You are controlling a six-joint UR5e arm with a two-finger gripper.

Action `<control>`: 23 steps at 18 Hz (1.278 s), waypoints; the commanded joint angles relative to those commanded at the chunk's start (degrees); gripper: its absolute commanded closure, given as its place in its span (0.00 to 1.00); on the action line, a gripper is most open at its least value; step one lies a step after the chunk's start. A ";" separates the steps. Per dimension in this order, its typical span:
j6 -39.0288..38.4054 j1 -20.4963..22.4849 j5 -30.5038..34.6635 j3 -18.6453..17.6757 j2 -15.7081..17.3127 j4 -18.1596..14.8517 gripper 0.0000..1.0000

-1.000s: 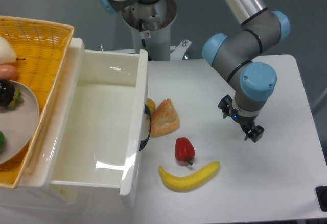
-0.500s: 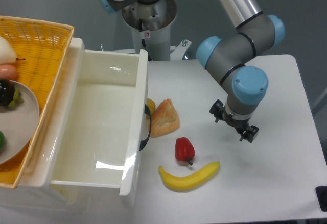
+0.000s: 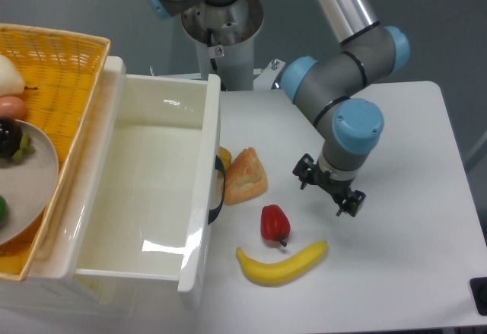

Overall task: Pick up the red pepper
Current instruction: 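Move the open gripper down toward the red bell pepper, then lower the gripper around the red pepper's stem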

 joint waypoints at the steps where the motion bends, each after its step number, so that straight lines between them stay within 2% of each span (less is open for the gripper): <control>1: 0.00 -0.61 0.00 -0.35 0.53 -0.26 0.00; 4: -4.02 -2.29 0.09 -1.93 0.89 -0.53 0.00; 7: -17.70 -2.29 -1.83 -1.67 -0.34 -0.27 0.00; 10: -30.55 -1.59 -8.16 -1.32 -1.49 -0.18 0.00; 14: -34.88 -0.53 -12.38 -1.49 -1.93 -0.35 0.00; 23: -41.91 0.26 -15.12 -1.41 -2.89 -0.18 0.00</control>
